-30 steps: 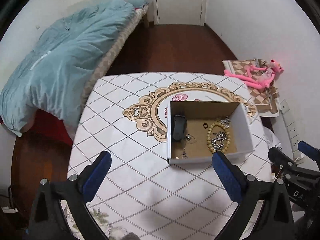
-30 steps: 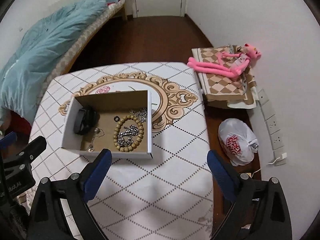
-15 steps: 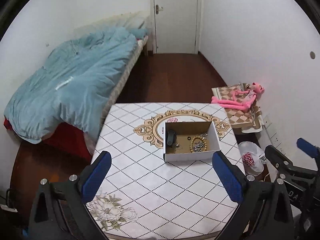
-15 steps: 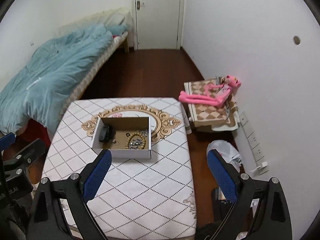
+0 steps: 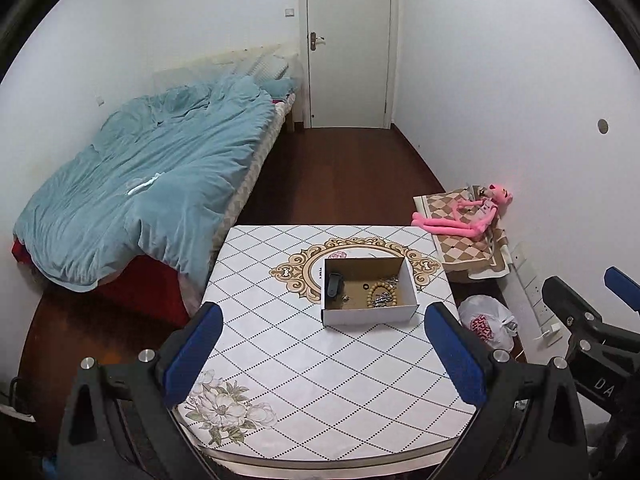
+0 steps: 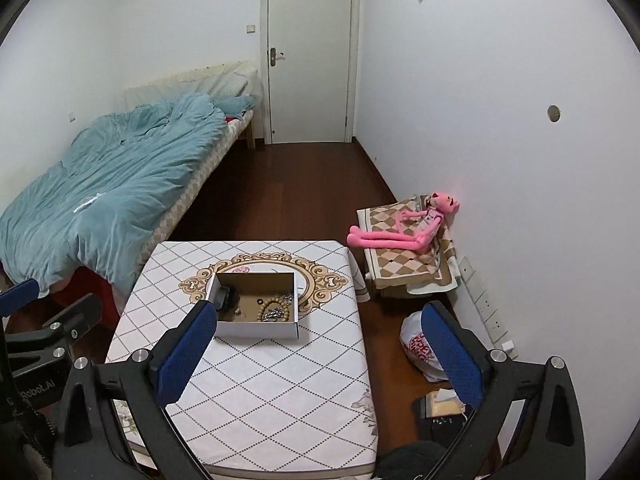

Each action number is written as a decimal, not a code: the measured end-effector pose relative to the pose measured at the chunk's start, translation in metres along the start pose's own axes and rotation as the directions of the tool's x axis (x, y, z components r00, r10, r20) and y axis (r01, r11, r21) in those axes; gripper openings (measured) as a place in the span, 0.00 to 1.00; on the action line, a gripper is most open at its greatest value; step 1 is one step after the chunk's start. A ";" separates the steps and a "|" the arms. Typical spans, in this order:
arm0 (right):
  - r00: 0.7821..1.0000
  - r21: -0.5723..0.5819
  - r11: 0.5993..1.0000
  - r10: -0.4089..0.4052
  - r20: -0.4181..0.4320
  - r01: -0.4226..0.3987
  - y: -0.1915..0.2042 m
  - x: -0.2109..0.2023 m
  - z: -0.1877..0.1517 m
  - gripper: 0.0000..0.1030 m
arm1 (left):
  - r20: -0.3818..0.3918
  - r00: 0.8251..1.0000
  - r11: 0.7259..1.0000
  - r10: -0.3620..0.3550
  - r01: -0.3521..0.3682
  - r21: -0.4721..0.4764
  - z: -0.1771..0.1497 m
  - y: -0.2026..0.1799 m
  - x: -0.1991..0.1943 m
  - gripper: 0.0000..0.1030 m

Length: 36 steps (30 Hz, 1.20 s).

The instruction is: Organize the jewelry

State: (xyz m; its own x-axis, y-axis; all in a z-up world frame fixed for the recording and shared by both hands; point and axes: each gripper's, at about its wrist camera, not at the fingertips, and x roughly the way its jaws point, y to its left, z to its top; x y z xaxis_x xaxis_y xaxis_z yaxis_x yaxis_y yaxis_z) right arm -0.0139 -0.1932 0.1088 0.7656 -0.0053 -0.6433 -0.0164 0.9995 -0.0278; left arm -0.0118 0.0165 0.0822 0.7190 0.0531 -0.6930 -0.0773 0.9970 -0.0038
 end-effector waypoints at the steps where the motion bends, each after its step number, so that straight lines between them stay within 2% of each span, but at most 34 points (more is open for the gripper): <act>1: 1.000 0.000 1.000 -0.001 -0.003 0.001 -0.001 0.000 0.001 1.00 | -0.006 1.000 1.000 -0.004 0.004 0.000 0.000 -0.001 0.001 1.00; 6: 1.000 -0.003 1.000 -0.004 -0.018 0.004 -0.004 0.007 0.006 1.00 | -0.029 1.000 1.000 -0.005 0.005 0.000 0.006 -0.004 0.010 1.00; 15: 0.999 0.001 1.000 -0.008 -0.047 0.008 -0.001 0.050 0.026 1.00 | -0.050 0.999 1.000 0.021 -0.021 -0.004 0.025 -0.002 0.038 1.00; 26: 0.987 -0.007 1.000 0.007 -0.163 -0.008 0.005 0.118 0.037 1.00 | -0.135 0.990 1.000 0.025 -0.024 0.009 0.042 -0.003 0.086 1.00; 36: 0.978 -0.031 0.999 0.001 -0.207 -0.008 0.008 0.138 0.039 1.00 | -0.184 0.983 1.000 0.024 -0.024 0.003 0.046 -0.003 0.106 1.00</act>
State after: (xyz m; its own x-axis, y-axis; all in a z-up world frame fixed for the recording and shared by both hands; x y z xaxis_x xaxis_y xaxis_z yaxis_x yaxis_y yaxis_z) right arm 0.1165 -0.1845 0.0495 0.6160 -0.0106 -0.7877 -0.0423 0.9980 -0.0465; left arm 0.0964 0.0213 0.0413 0.5780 0.0656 -0.8134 -0.0920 0.9956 0.0150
